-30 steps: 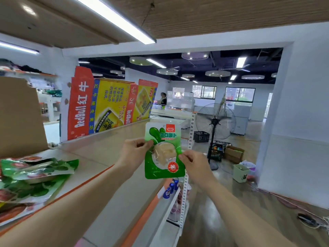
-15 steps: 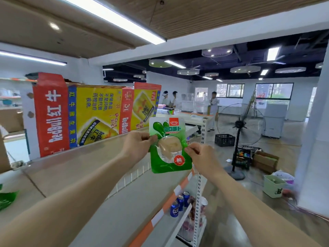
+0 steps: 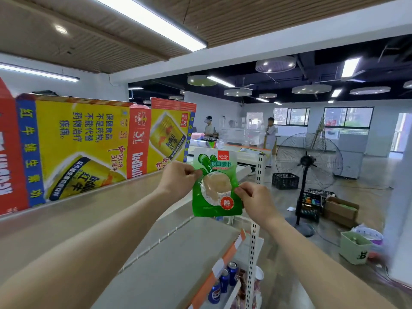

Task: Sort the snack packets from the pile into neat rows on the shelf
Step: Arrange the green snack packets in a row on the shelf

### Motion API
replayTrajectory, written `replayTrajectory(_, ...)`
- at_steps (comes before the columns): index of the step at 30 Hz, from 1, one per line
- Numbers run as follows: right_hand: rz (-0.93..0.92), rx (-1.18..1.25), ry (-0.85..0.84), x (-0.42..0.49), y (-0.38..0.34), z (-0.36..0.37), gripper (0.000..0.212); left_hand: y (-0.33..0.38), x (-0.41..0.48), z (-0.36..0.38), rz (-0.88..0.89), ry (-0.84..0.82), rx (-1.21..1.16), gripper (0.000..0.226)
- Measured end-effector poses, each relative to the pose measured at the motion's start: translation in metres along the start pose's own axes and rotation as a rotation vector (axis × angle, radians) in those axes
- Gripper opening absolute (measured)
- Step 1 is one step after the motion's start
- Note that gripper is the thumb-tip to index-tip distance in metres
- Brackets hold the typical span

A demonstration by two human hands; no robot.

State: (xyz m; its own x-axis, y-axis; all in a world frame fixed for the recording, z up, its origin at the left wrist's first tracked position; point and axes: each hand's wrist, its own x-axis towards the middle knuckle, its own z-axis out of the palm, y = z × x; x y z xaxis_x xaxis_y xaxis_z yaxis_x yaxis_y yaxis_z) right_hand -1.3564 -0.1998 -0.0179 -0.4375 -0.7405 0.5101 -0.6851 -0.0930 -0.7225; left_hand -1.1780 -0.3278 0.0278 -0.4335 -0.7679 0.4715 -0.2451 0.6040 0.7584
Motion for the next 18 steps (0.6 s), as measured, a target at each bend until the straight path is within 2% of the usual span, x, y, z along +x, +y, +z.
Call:
replayTrajectory(3,-0.019,-0.037,0.014,0.044,0.012,0.004,0.027,-0.008,0.041,0.010,0.026,0.012,0.044,0.033)
replayTrajectory(10,-0.045,-0.056,-0.005,0.147,0.035,0.027,0.019,-0.040,0.137,0.013,0.031,0.068,0.097,0.030)
replayTrajectory(18,-0.081,-0.048,-0.098,0.207,0.075,0.068,0.020,-0.081,0.179,0.024,-0.030,0.077,0.230,0.036)
